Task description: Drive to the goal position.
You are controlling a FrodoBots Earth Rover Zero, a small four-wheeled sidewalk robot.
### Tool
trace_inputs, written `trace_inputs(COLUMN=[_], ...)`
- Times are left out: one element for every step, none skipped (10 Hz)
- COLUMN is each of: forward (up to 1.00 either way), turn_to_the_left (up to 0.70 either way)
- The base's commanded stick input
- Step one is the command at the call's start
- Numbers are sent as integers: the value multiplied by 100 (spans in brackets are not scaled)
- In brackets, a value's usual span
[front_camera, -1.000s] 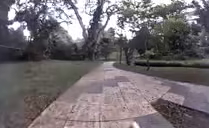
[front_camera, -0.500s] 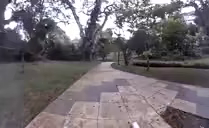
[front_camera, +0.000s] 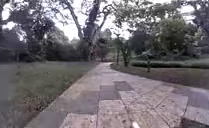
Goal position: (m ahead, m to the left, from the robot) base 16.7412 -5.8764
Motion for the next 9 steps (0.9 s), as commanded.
trace_inputs(forward=[70, 70, 70, 70, 70, 70, 70, 70, 70], turn_to_the_left=[1, 1, 1, 1, 1, 1, 1, 1, 1])
